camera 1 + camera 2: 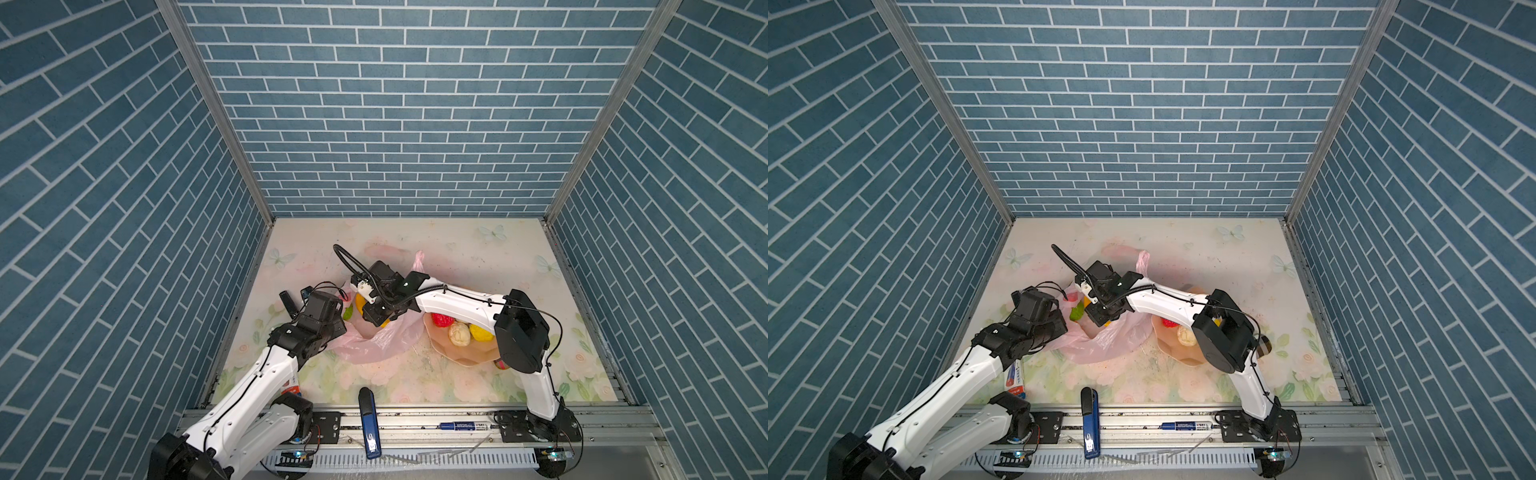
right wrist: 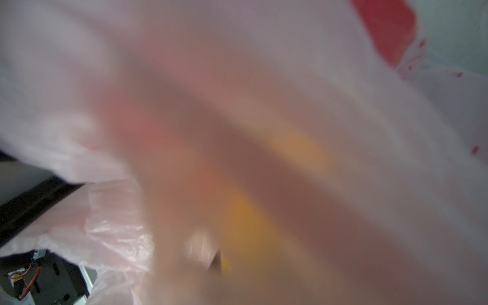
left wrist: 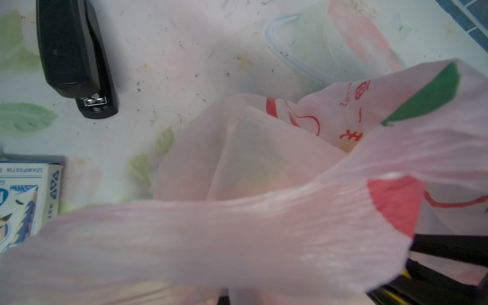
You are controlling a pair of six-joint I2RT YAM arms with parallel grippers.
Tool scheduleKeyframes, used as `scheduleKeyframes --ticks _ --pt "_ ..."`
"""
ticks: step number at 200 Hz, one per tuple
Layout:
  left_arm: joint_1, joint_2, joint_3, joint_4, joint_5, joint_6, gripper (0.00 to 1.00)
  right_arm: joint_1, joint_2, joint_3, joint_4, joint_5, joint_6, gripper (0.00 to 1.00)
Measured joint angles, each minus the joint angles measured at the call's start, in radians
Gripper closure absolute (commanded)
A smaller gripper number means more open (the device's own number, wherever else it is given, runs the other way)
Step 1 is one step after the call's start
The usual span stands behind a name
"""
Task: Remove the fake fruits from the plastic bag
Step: 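Grasp the yellow banana inside the bag with the right gripper, then lift the yellow banana out of the bag with the right gripper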
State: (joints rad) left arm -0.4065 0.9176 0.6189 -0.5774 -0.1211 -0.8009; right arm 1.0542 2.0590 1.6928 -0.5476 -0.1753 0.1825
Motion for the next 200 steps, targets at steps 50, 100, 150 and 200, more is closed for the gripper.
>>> scheduleKeyframes --ticks 50,100,150,200 --pt "0.000 0.034 0.033 -0.001 -0.021 0.000 1.00 -0.001 -0.050 0.000 -0.030 -0.011 -0.033 0.76" --pt "0.000 0.038 0.056 -0.002 -0.043 0.000 1.00 -0.001 -0.088 0.000 -0.044 -0.010 -0.060 0.77" --pt "0.000 0.054 0.105 0.000 -0.043 0.001 1.00 -0.001 -0.094 0.000 -0.043 -0.018 -0.080 0.78" --pt "0.000 0.064 0.107 0.001 -0.042 0.001 1.00 -0.001 -0.099 0.000 -0.043 -0.034 -0.087 0.78"
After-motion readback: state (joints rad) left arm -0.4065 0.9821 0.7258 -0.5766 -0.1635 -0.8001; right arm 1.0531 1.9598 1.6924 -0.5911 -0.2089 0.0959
